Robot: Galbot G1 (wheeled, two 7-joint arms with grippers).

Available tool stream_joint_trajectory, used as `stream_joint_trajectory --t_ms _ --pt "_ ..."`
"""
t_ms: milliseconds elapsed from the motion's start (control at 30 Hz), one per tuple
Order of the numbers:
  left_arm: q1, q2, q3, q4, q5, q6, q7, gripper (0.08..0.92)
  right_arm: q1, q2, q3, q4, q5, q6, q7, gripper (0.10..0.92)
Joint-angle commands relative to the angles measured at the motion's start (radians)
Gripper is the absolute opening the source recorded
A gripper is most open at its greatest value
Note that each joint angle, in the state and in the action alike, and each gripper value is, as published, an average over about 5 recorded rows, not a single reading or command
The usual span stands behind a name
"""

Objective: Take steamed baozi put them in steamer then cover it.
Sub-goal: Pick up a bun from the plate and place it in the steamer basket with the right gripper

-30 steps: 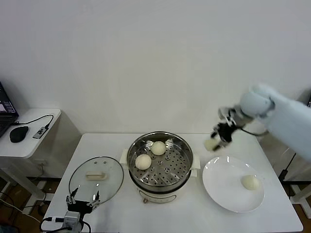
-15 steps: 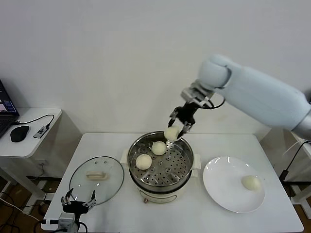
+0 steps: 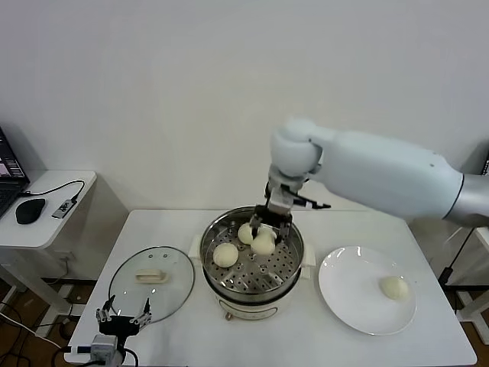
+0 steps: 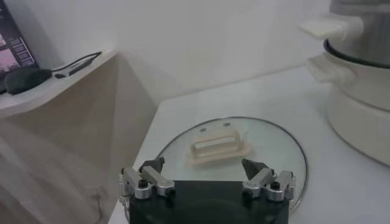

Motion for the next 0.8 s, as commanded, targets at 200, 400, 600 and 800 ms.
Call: stream_joint_trajectory --t_ms 200,400,600,800 --pt "0.015 -0.006 -0.001 -0.03 -0.016 0.002 0.004 0.823 -0.059 0.028 -0.046 0.124 -0.158 0.057 0.033 0.518" --pt "0.007 -0.007 0.001 -0.034 -0.016 0.005 0.01 0.823 -0.091 0.073 -0.044 0.083 -0.166 0.041 0.047 0.518" --pt "0.005 0.001 -0.007 -0.031 -0.015 0.006 0.017 0.823 -0.113 0.103 -0.047 0.076 -0.158 0.026 0.062 0.518" --pt "0.006 0.004 -0.014 -0.027 -0.015 0.005 0.018 0.823 -0.137 0.119 -0.045 0.039 -0.179 0.026 0.072 0.518"
